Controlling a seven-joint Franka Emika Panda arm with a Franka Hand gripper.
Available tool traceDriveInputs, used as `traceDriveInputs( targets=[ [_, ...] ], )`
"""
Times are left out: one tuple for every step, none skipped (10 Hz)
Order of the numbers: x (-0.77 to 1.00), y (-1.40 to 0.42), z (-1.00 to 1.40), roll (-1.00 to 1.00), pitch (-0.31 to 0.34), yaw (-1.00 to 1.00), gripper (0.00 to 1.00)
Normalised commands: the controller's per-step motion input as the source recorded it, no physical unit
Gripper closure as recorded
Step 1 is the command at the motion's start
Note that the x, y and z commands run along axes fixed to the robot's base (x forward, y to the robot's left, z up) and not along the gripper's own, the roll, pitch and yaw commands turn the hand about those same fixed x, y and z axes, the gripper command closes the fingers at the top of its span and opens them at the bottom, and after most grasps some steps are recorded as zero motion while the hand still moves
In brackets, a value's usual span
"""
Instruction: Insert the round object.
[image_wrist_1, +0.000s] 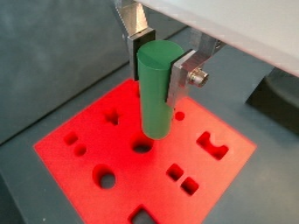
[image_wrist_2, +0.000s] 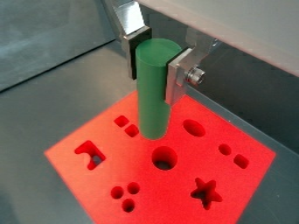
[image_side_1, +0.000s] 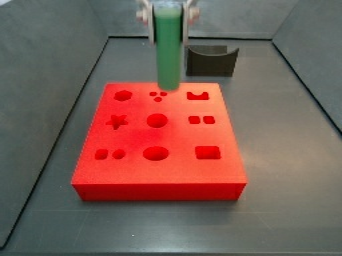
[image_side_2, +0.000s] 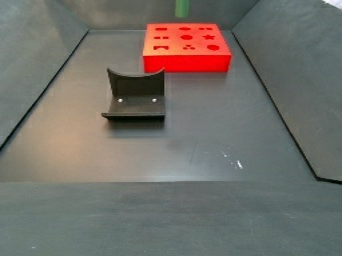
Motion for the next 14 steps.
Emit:
traceDriveInputs(
  targets=[
    [0.00, -0.16, -0.59, 0.00, -0.196, 0.00, 1.00],
    [-0.07, -0.13, -0.52, 0.00, -0.156, 0.00, 1.00],
    [-0.14, -0.03, -0.36, 0.09, -0.104, -0.09, 1.00],
    [-0.19, -0.03, -0.29, 0.14, -0.100, -0.15, 1.00],
    [-0.24, -0.06, -0.18, 0.28, -0.066, -0.23, 1.00],
    [-0.18, -0.10, -0.17, 0.22, -0.039, -0.21, 1.00],
    [-0.03, -0.06, -0.14, 0.06, -0.026, -0.15, 1.00],
    [0.01, -0.06, -0.11, 0.12, 0.000, -0.03, 1.00],
    [0.30, 0.00, -0.11, 0.12, 0.040, 0.03, 1.00],
    [0.28, 0.00, -0.11, 0.15, 0.043, 0.06, 1.00],
    [0.00, 0.00, -0.14, 0.17, 0.000, 0.03, 1.00],
    [0.00, 0.00, -0.16, 0.17, 0.000, 0.01, 1.00],
    [-0.09, -0.01, -0.16, 0.15, -0.030, 0.00, 1.00],
    [-0.26, -0.04, -0.05, 0.10, -0.059, 0.00, 1.00]
  ],
)
